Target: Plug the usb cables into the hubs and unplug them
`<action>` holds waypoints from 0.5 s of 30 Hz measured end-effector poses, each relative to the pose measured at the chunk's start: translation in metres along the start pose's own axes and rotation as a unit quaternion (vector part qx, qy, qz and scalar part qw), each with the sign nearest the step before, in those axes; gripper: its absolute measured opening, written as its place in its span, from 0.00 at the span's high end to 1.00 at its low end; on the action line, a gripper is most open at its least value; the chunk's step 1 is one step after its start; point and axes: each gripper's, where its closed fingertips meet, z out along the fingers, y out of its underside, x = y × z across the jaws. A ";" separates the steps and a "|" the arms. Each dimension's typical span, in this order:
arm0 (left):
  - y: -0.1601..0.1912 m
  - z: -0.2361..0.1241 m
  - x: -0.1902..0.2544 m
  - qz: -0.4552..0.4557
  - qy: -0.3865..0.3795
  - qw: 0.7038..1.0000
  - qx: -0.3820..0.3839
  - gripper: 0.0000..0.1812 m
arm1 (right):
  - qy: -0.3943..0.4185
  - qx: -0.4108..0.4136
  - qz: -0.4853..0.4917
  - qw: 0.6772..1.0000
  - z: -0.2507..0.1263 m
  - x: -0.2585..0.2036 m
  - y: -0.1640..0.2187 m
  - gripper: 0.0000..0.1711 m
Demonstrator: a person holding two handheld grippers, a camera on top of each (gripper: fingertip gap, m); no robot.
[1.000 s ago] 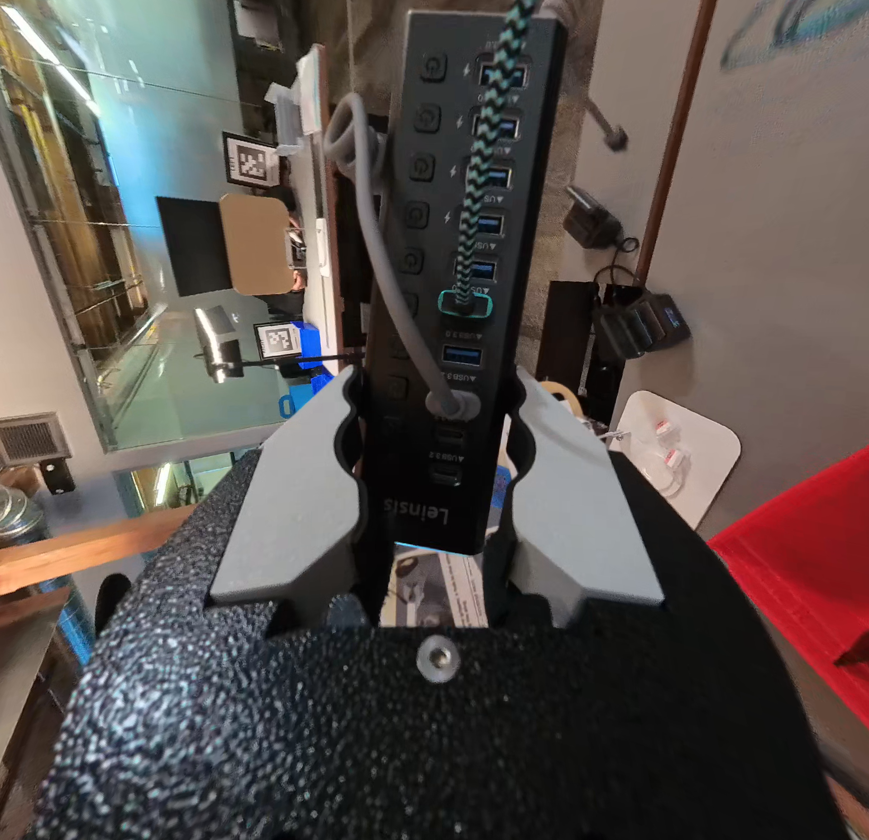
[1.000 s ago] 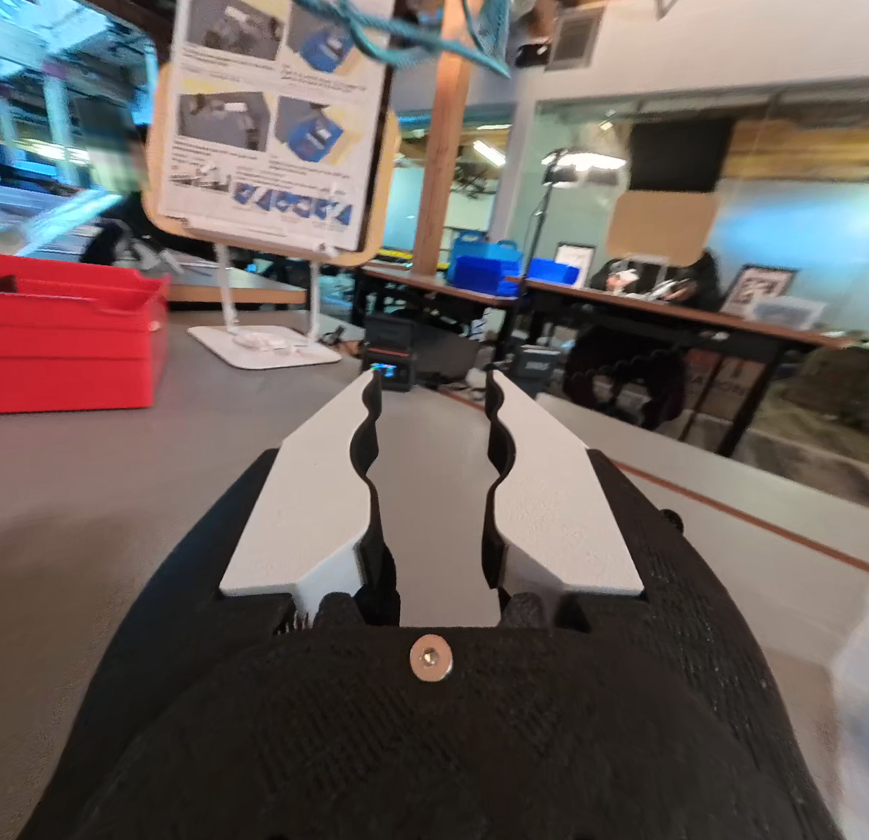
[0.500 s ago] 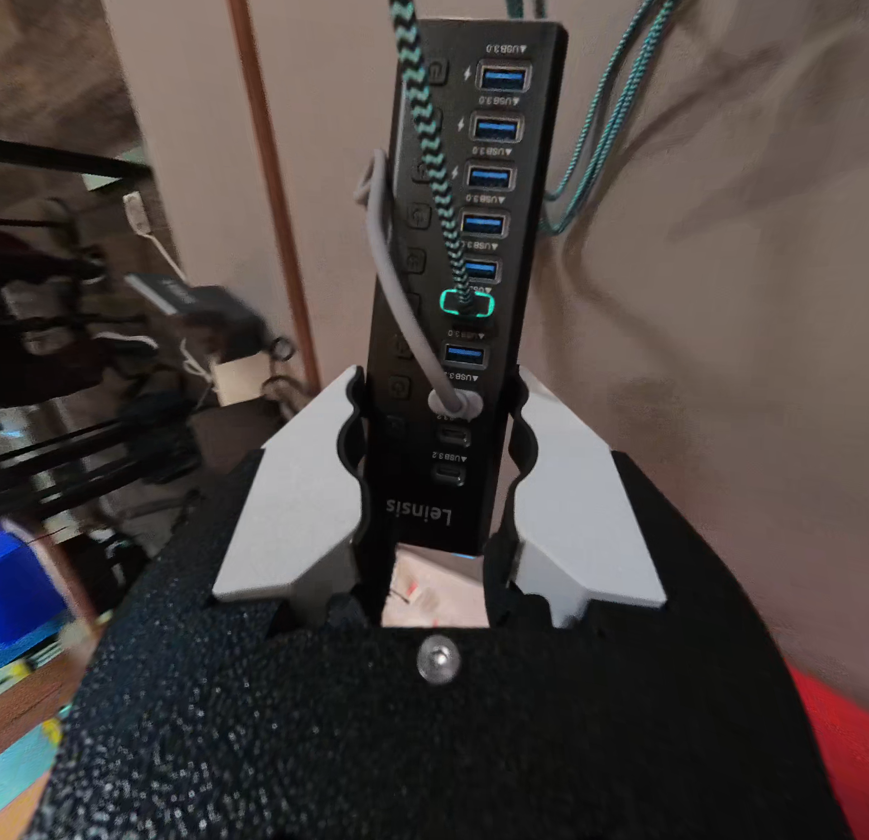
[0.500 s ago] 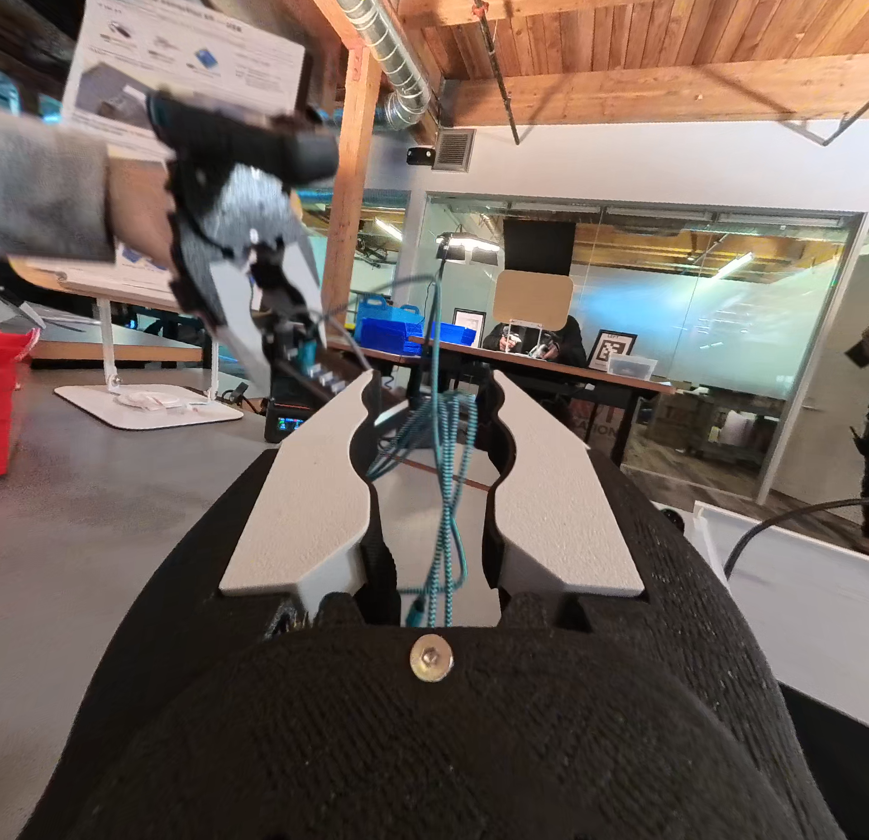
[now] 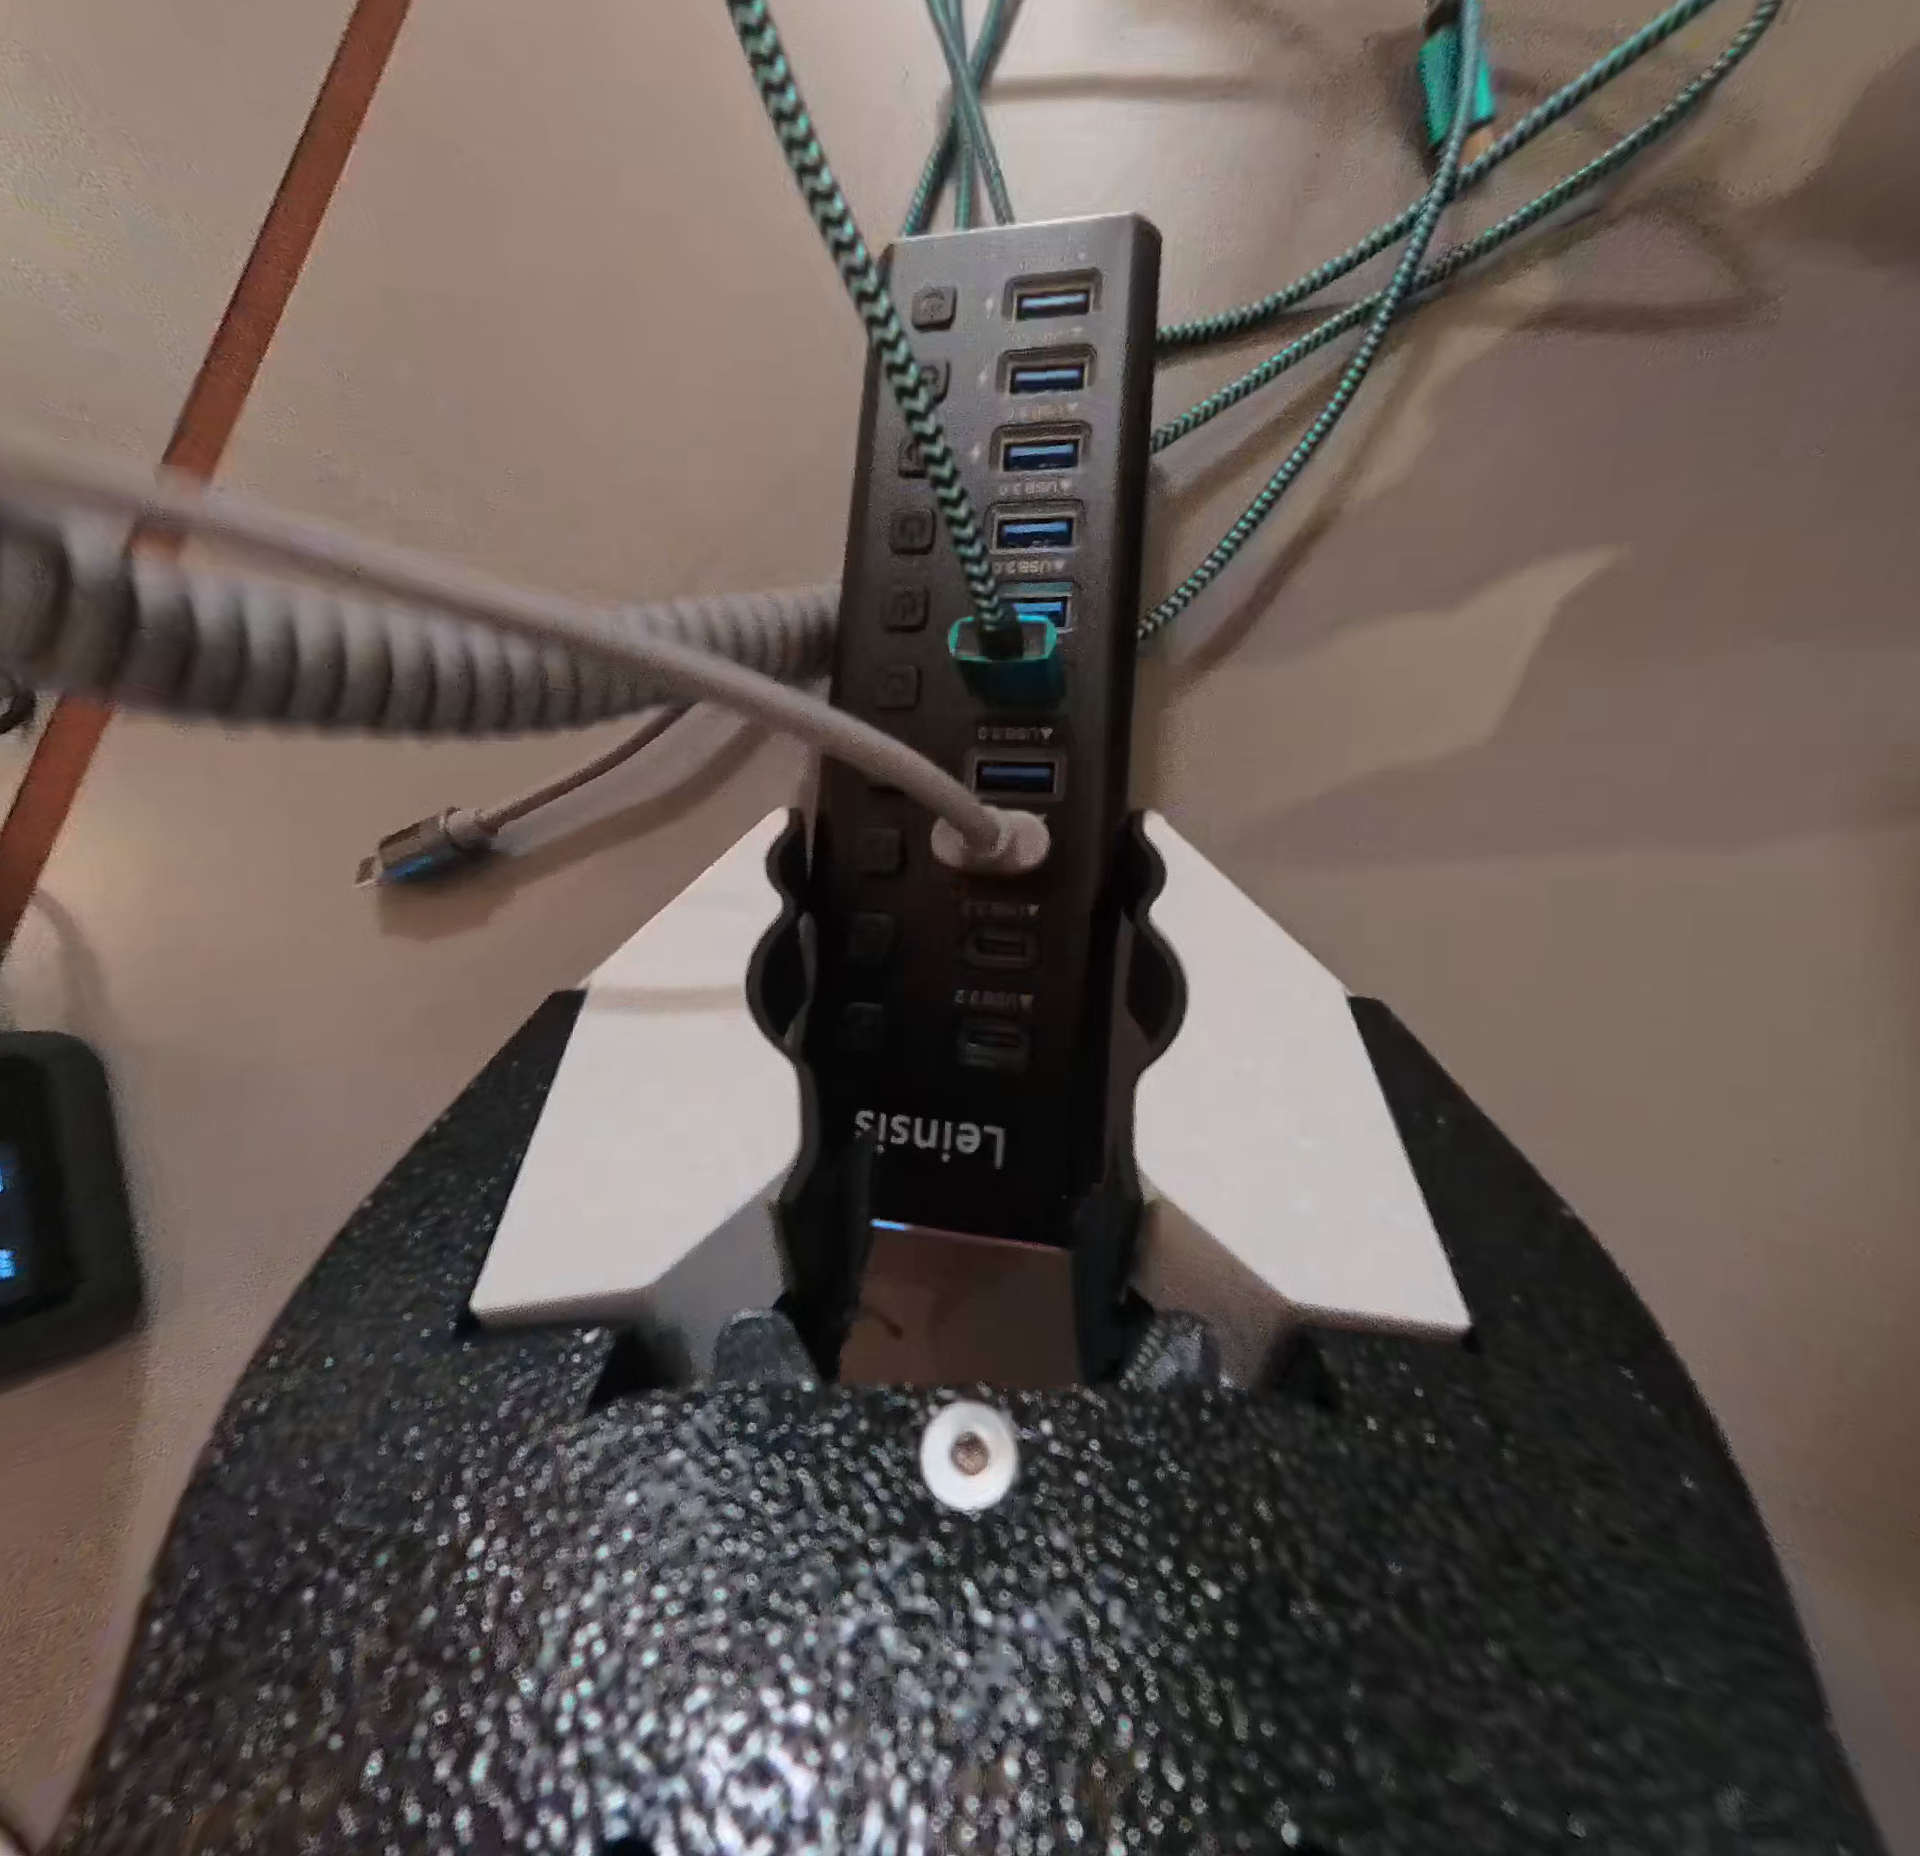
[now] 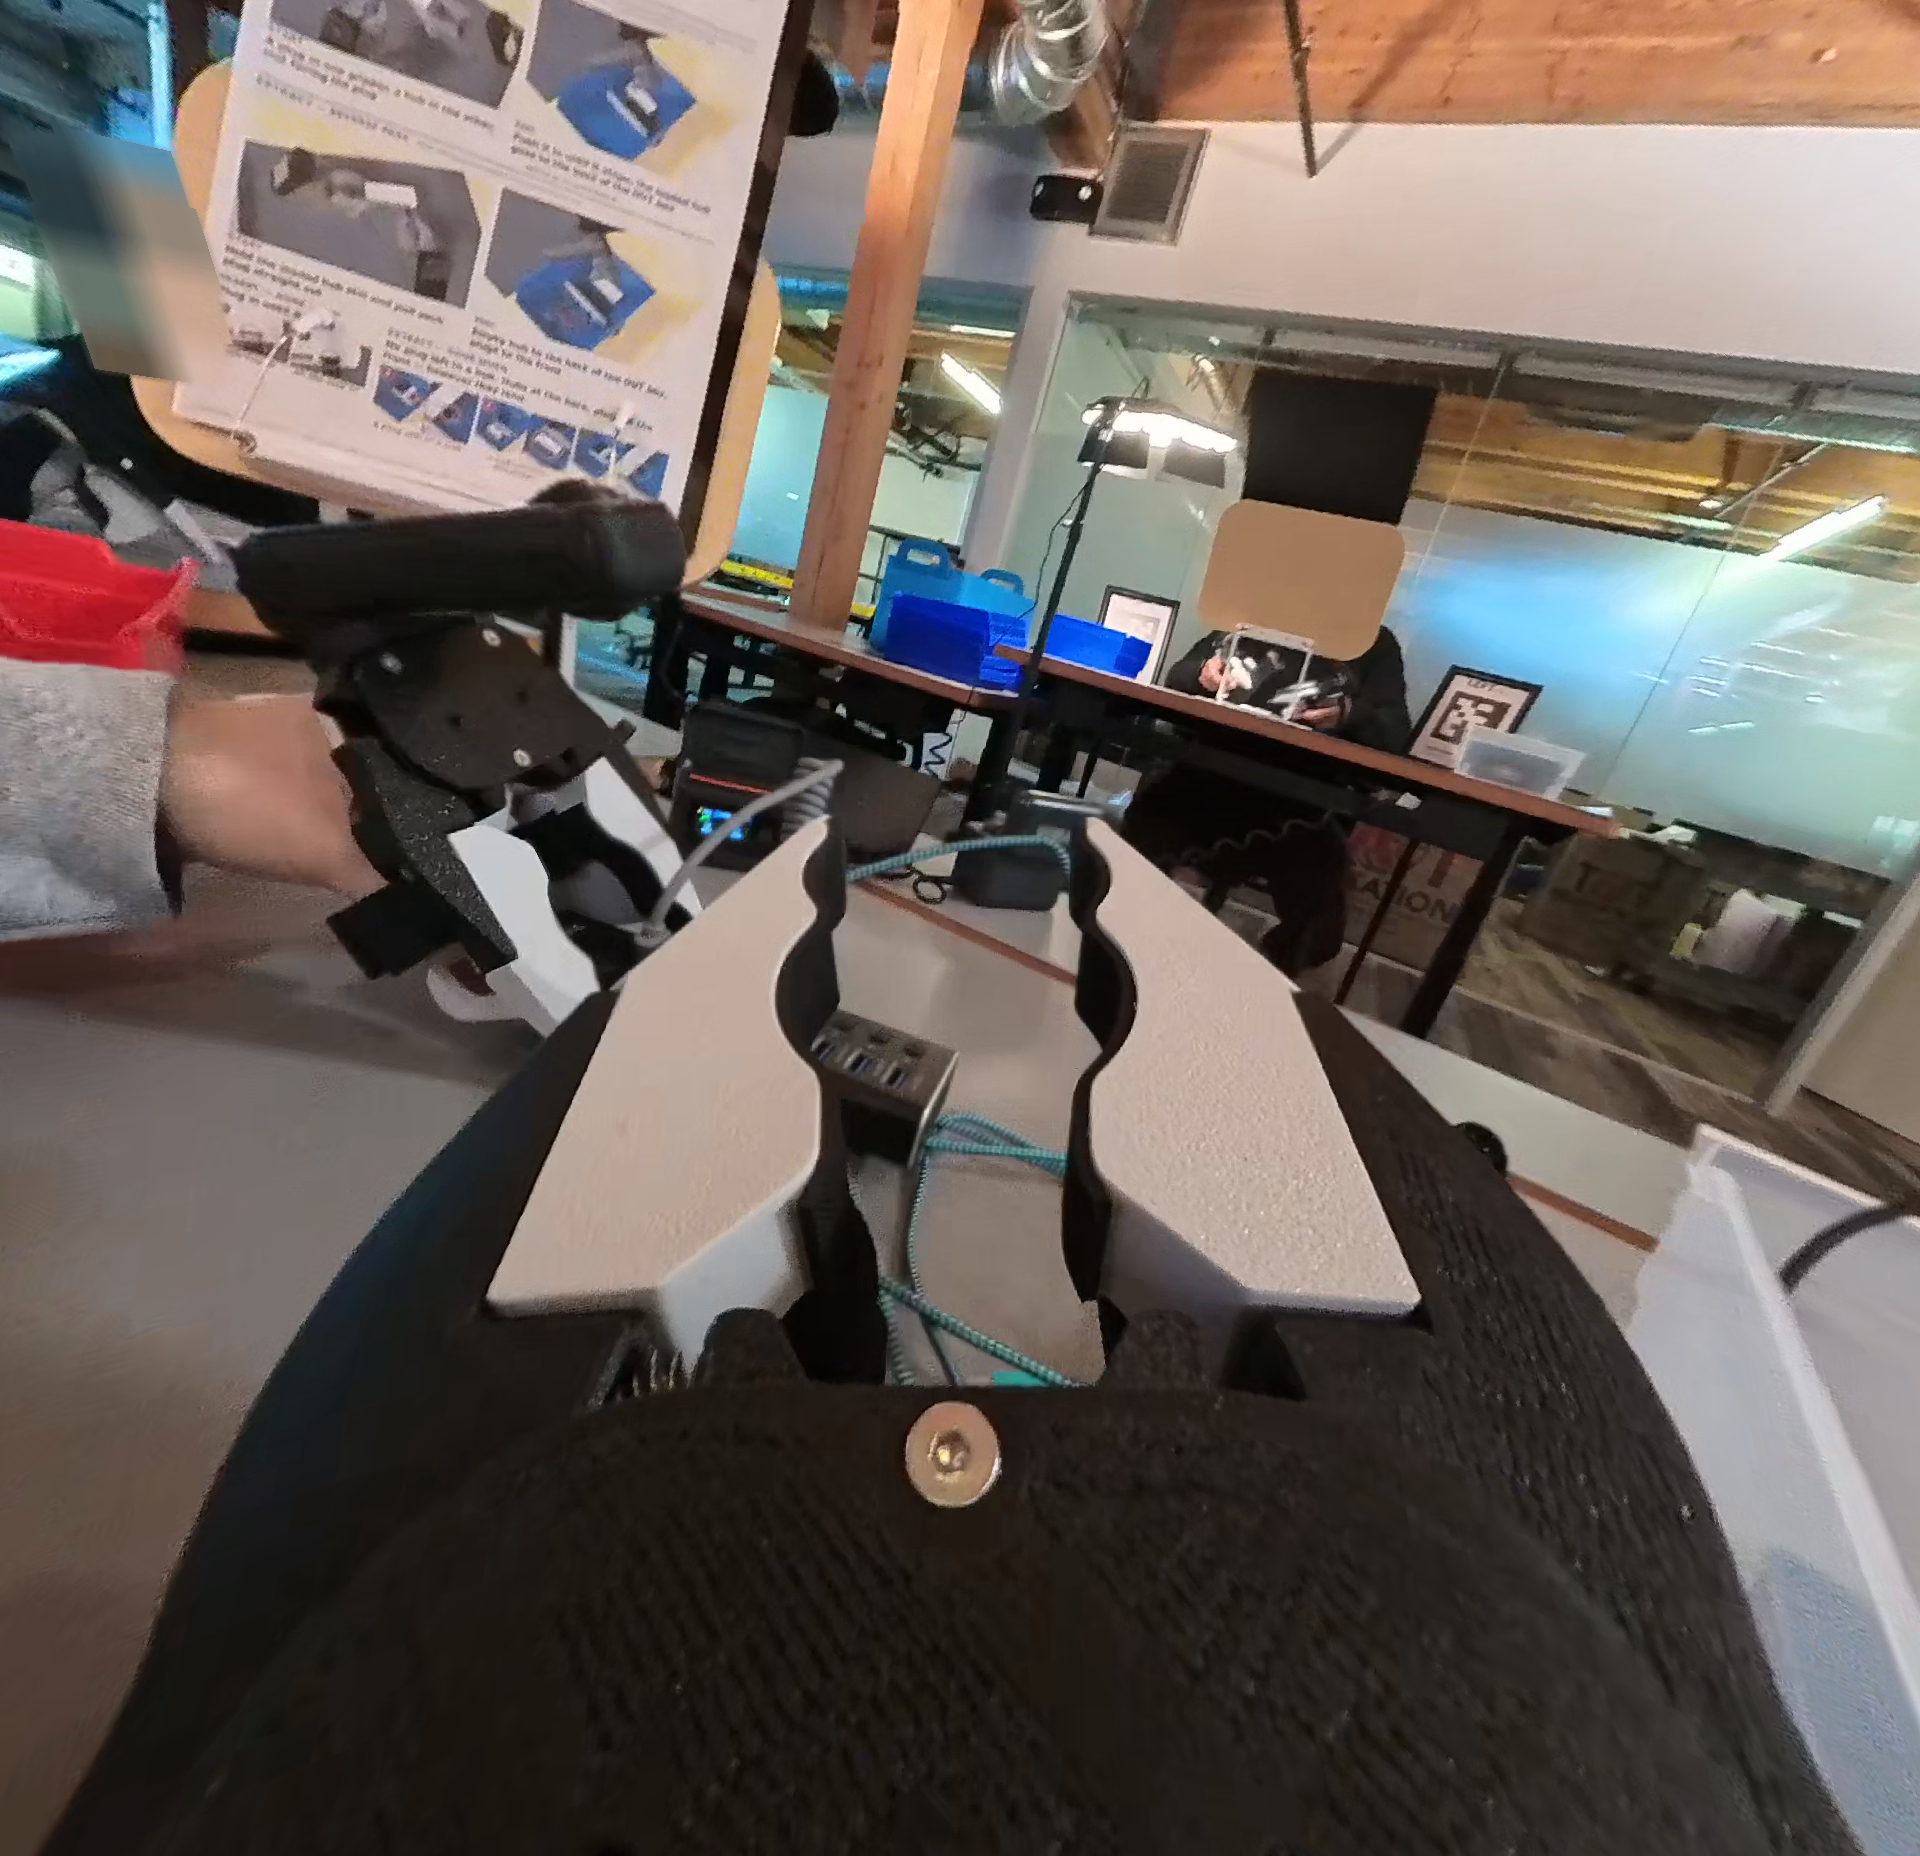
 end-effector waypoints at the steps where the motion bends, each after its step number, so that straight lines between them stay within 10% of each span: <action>1: 0.000 0.001 0.001 -0.008 -0.004 1.000 0.011 0.67 | -0.009 -0.008 0.001 1.000 0.001 -0.003 0.003 0.76; 7: 0.008 -0.006 -0.010 -0.116 -0.078 0.987 0.084 0.43 | -0.046 -0.093 0.016 0.994 0.008 -0.020 0.034 0.79; 15: -0.005 0.000 0.005 -0.072 -0.020 0.992 0.105 0.60 | -0.041 -0.240 0.069 0.967 0.054 -0.054 0.085 0.83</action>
